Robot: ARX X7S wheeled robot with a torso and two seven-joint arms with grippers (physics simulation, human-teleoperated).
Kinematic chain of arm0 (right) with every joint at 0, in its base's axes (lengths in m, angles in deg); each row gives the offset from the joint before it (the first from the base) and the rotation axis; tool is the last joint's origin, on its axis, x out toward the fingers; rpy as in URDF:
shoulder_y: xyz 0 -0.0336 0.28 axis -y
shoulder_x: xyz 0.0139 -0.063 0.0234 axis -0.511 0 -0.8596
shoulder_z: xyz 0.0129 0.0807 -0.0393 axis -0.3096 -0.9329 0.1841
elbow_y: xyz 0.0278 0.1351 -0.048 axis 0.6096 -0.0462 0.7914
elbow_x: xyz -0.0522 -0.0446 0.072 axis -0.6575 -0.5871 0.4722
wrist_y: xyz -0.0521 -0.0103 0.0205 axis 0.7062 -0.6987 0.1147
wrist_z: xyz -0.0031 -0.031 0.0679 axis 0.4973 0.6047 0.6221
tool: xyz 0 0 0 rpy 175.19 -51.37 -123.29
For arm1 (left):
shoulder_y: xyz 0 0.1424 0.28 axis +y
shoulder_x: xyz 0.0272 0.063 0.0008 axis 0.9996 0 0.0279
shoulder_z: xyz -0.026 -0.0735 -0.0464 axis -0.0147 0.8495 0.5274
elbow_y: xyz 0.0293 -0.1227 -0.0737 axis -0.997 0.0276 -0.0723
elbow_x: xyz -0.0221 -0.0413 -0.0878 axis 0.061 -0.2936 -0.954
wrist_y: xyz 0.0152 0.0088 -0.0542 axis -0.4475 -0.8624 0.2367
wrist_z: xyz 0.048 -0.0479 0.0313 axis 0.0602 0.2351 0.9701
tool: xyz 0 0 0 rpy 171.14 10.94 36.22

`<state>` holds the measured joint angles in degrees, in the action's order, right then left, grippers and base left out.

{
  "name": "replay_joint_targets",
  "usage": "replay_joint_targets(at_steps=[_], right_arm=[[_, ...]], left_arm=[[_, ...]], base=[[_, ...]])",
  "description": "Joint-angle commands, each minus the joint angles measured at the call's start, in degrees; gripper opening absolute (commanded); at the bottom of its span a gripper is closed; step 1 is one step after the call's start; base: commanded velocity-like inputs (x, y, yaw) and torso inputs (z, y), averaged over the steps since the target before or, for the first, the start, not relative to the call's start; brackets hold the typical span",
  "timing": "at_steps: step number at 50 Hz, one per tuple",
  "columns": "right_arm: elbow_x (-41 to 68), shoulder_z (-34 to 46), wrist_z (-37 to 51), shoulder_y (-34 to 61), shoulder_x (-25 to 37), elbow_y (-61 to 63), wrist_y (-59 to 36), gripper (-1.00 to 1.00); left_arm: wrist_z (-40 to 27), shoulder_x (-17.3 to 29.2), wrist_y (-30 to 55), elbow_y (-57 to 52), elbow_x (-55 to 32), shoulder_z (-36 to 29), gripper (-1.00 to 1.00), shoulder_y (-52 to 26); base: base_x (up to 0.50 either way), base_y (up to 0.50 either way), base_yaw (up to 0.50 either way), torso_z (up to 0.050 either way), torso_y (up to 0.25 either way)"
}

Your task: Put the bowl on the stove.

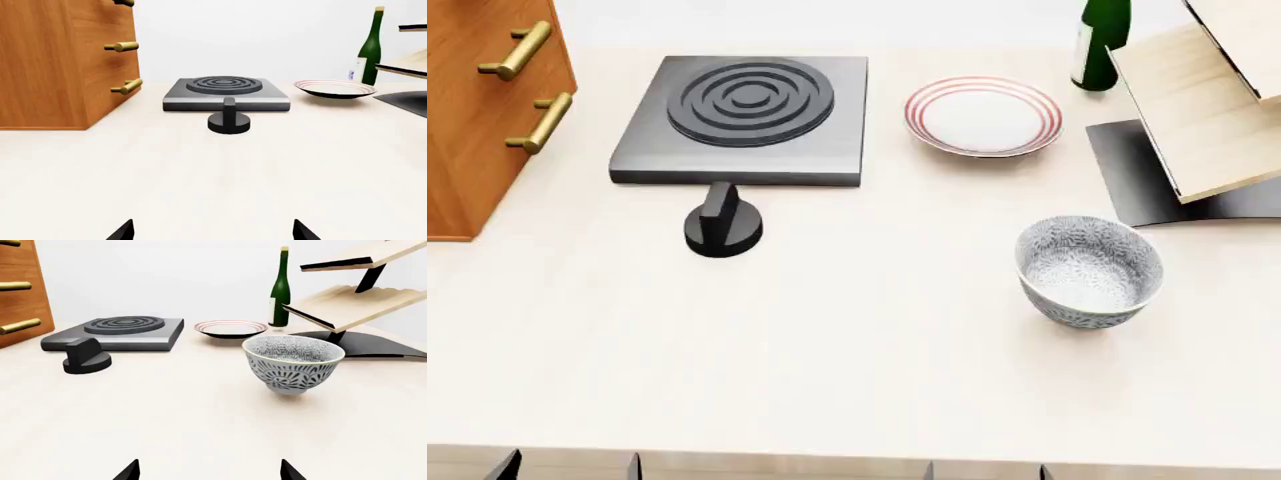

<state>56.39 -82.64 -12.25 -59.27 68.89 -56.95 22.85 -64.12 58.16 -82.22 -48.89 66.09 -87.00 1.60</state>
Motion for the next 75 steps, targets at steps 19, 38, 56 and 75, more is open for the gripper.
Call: replay_joint_targets(at_steps=[19,38,56,75], right_arm=[[3.46,4.16,3.21,0.23,3.5,-0.22,-0.83,1.0],[7.13,1.4,1.64,1.31,3.53,8.85,-10.15,1.0],[28.22,-18.29,2.42,21.58,17.97,34.68,-42.26,1.0],[52.99,-60.57,-1.5,27.97,36.3,40.51,-61.9,1.0]], left_arm=[[-4.36,3.21,-1.08,-0.21,-6.22,-2.72,1.0,0.04],[-3.97,3.56,2.16,-4.17,-6.28,-1.54,1.0,0.51],[-5.15,12.45,17.05,-41.44,-12.55,5.35,1.0,3.45],[-34.85,49.27,-10.4,-59.96,-31.89,15.48,1.0,22.46]], base=[[0.0,0.0,0.0,0.0,0.0],[0.0,0.0,0.0,0.0,0.0],[0.0,0.0,0.0,0.0,0.0],[0.0,0.0,0.0,0.0,0.0]])
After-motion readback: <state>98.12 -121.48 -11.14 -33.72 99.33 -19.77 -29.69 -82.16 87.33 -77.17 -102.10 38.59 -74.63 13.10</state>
